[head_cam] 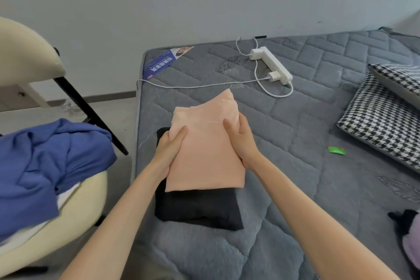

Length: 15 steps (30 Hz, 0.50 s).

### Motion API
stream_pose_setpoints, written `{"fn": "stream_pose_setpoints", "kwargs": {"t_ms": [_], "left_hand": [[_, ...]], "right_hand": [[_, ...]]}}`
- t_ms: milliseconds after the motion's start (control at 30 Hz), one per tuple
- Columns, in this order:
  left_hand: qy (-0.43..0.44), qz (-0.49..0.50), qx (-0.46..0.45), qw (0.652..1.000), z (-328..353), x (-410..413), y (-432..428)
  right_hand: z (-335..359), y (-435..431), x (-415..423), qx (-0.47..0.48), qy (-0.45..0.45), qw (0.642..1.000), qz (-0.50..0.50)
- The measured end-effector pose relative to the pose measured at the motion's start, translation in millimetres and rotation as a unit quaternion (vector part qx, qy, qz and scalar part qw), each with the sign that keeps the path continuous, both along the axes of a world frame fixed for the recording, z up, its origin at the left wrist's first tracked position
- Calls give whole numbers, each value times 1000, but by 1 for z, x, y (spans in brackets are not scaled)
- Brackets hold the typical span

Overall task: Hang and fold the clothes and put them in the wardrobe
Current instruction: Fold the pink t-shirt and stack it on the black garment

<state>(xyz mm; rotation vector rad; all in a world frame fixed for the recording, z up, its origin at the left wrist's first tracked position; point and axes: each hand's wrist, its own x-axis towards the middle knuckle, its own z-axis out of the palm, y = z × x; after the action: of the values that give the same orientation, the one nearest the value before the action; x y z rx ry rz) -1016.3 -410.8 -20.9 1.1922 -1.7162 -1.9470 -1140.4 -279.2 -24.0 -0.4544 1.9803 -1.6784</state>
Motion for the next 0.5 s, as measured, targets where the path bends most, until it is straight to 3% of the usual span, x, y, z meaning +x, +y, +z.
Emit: {"fn": "stream_pose_setpoints", "kwargs": {"t_ms": [167,300,500], "left_hand": [[-11,44,-2,999,-11,42,-6],[-76,33,-62,995,-35,57,4],[-74,53,-85,992,-50,58,12]], "right_hand": [[-7,-15,32,30,-16,998,59],[-46,-7,40,94,-48,993,59],[-45,3,48,194,-49,979,45]]}}
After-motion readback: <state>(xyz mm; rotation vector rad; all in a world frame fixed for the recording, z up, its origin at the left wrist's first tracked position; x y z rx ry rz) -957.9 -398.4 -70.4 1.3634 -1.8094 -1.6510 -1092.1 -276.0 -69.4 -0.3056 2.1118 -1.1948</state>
